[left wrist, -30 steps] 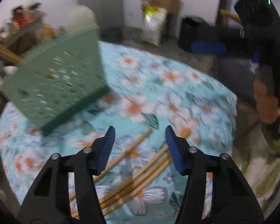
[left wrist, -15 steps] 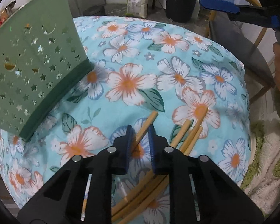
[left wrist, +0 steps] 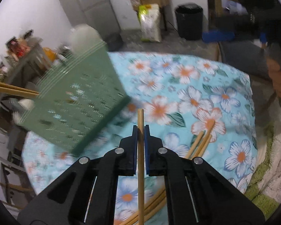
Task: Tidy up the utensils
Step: 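Grasp one bamboo chopstick with the left gripper and lift it upright, then hold the chopstick up with the left gripper while the right gripper grasps another chopstick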
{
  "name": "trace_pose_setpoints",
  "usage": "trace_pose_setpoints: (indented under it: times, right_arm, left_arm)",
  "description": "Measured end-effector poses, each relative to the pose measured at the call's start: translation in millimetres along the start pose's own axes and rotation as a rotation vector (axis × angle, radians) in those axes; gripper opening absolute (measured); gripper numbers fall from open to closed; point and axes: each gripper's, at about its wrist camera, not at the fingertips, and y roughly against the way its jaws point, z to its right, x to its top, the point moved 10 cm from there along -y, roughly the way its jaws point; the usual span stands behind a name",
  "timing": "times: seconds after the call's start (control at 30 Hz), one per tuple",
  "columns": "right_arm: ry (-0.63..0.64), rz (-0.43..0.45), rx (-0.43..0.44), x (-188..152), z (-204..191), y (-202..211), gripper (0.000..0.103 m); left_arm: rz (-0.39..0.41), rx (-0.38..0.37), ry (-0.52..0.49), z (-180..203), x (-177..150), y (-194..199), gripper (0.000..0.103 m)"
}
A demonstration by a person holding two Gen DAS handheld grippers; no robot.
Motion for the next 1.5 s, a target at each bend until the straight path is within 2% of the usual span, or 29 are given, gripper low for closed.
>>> trace_pose_setpoints:
  times: [0.1,0.2,0.33,0.43,0.53,0.63,0.77,0.97,1.23,1.4,1.5]
  right_arm:
    - [0.017,0.0,0.006,-0.4,-7.3,1.6,0.084]
    - [0.028,-0.004,0.022,-2.2,-15.2,2.0,0.084]
    - [0.041,-0.035,0.06,-10.8,-28.8,-7.5,0.084]
    - [0.047,-0.086,0.104,-23.5,-43.0,-21.1,0.079]
    - [0.066,-0.163,0.158,-45.1,-62.5,-42.0,0.068]
    - [0.102,-0.252,0.192,-69.2,-81.4,-62.7,0.058]
    - [0.198,-0.348,0.216,-95.2,-109.1,-85.9,0.048]
    - [0.415,-0.437,0.197,-123.0,-147.0,-120.1,0.031]
    - [0.552,-0.555,0.207,-149.7,-184.4,-163.7,0.026]
    - [0.685,-0.575,0.159,-165.1,-197.8,-184.1,0.021]
    - [0.722,-0.584,0.141,-168.0,-197.6,-187.7,0.018]
  left_arm:
    - [0.062,0.052,0.063,-20.0,7.5,33.2,0.005]
    - [0.139,0.088,0.183,-42.0,9.3,73.6,0.005]
    - [0.248,0.141,0.415,-72.2,-0.4,118.0,0.005]
    - [0.336,0.214,0.605,-96.8,-19.5,145.6,0.005]
    - [0.418,0.274,0.818,-116.6,-47.1,166.1,0.005]
    - [0.474,0.313,0.978,-128.5,-73.4,177.1,0.005]
    - [0.522,0.361,1.124,-139.0,-103.9,190.3,0.005]
    - [0.535,0.419,1.223,-145.2,-136.3,202.3,0.005]
    - [0.555,0.446,1.272,-143.1,-161.7,215.2,0.005]
    - [0.563,0.448,1.278,-142.9,-167.2,218.0,0.005]
    - [0.567,0.449,1.277,-143.3,-167.9,218.4,0.005]
